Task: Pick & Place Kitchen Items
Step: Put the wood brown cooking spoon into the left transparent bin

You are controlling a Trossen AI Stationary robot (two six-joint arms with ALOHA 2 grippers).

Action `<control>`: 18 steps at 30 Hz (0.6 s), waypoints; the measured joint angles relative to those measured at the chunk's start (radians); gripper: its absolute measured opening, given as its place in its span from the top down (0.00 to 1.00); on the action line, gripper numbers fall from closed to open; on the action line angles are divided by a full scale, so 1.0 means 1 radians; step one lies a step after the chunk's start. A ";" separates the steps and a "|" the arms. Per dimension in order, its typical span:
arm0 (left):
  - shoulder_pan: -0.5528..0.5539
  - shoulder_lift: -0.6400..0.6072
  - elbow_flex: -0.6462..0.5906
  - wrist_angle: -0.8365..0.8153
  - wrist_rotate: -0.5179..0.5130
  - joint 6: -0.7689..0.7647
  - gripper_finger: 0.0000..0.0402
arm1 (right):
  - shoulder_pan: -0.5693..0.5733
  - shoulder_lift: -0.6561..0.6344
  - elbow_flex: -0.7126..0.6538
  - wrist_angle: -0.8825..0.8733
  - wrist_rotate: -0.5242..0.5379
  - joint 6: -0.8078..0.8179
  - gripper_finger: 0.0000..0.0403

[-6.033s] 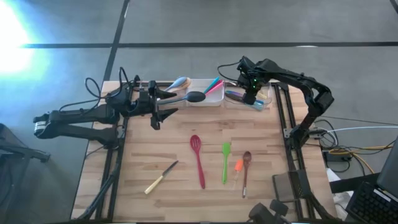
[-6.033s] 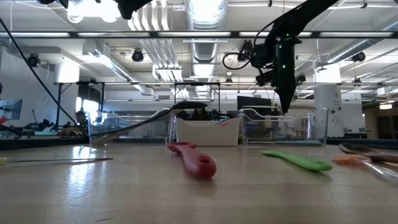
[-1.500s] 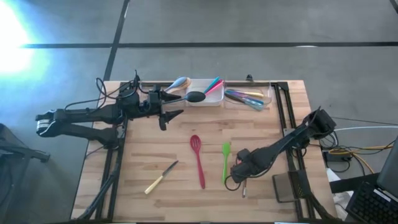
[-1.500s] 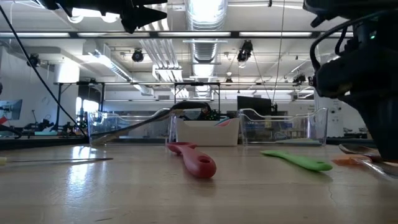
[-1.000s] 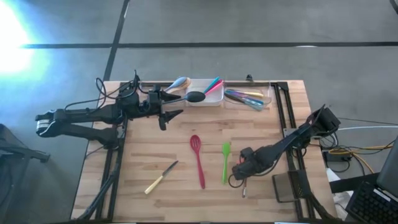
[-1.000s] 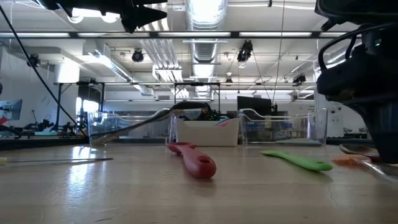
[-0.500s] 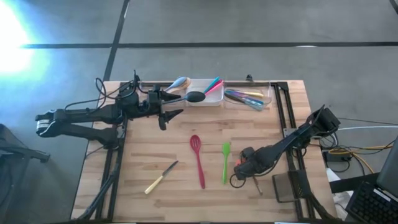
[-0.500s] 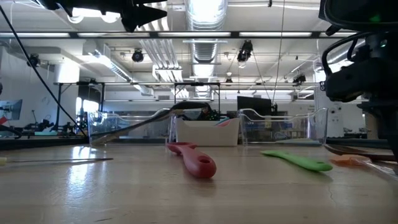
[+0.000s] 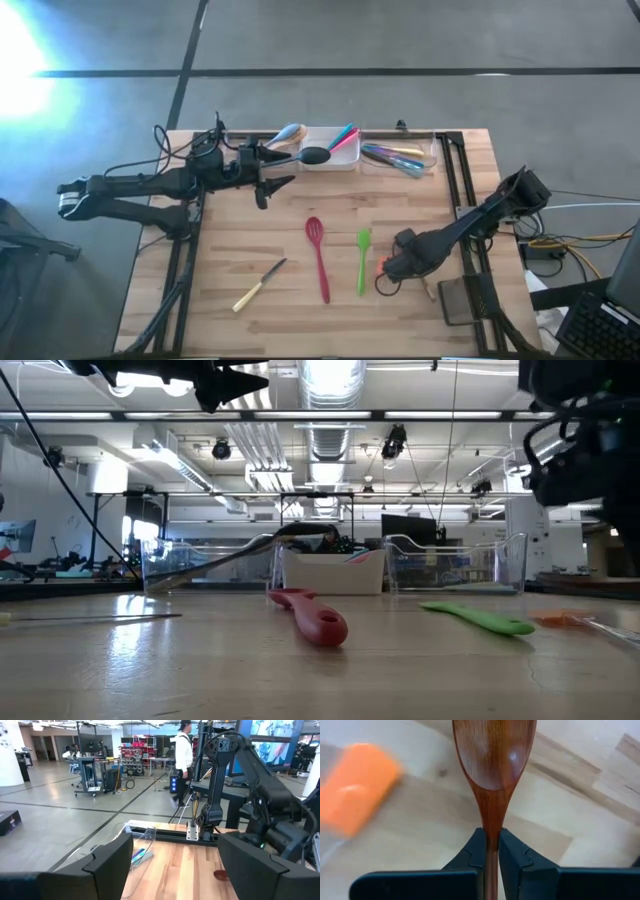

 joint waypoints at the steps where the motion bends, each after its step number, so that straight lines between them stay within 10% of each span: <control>1: 0.000 0.000 0.000 -0.002 0.000 -0.001 0.26 | 0.002 -0.015 0.007 -0.023 0.003 0.000 0.97; 9: 0.000 0.005 0.000 -0.028 0.001 -0.040 0.26 | 0.003 -0.141 0.027 -0.053 0.231 -0.050 0.97; 18: 0.000 0.118 -0.088 0.257 0.001 -0.154 0.26 | 0.003 -0.315 0.032 0.056 0.769 -0.257 0.97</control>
